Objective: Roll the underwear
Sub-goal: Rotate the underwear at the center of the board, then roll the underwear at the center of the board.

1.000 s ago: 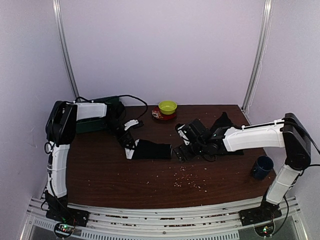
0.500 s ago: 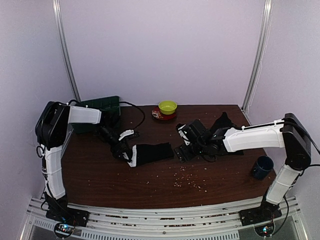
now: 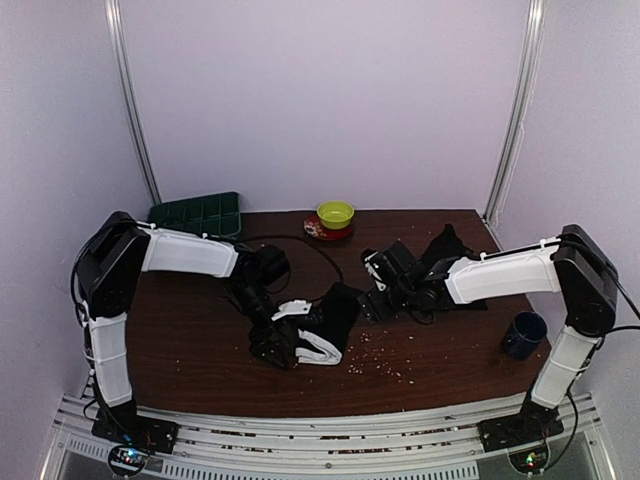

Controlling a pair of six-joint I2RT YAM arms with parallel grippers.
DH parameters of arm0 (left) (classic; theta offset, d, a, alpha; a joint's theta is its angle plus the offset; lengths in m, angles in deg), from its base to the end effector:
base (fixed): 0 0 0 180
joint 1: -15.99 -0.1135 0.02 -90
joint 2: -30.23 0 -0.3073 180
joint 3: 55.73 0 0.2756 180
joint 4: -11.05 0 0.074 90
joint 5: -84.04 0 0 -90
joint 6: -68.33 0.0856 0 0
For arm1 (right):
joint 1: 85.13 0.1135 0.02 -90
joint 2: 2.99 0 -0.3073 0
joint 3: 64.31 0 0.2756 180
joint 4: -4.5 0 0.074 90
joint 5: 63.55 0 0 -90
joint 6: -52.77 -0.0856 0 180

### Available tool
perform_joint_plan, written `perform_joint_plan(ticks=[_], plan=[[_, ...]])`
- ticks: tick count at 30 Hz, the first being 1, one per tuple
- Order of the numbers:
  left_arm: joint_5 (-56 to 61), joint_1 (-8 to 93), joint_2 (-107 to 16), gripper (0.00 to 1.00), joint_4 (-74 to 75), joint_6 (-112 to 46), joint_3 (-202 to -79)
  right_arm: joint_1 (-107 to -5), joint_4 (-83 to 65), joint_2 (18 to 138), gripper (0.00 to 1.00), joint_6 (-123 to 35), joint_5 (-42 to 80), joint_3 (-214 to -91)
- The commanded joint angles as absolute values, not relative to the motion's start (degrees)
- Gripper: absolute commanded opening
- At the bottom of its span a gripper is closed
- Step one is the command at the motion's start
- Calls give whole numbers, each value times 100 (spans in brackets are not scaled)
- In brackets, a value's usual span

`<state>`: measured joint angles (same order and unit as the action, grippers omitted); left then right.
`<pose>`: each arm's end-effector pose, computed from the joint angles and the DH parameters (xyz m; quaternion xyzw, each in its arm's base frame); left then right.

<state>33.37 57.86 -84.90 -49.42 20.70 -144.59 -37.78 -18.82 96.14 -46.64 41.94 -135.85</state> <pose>0.2658 -0.3111 0.1297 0.6384 0.6918 -0.3363 0.0283 0.2957 0.2873 0.1678 -0.2609 0.8977 0.0458 0.3520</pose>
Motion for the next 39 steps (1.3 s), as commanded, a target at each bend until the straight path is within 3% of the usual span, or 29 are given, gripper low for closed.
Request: perform_joint_plan(ticks=[1,9,18,25,34,39], plan=[[2981,5589,-7868,98,-4233,1826,-14221,-4025,-1932,9862,100,-4729,4301,-13585],[2619,5213,-6534,98,-2495,1455,-13076,-4197,-2021,10427,100,-4705,4266,-13935],[1941,5107,-5259,98,-806,1691,-11680,-4220,-2307,11449,100,-4568,3857,-15198],[1611,5108,-5074,98,-46,1885,-11061,-4294,-2747,12146,100,-4409,4089,-16383],[1640,5376,-5240,98,479,2911,-10781,-4280,-2286,10271,100,-4161,3727,-15134],[1049,6015,-5303,98,820,3881,-10617,-4144,-1818,9049,100,-4461,3355,-14097]])
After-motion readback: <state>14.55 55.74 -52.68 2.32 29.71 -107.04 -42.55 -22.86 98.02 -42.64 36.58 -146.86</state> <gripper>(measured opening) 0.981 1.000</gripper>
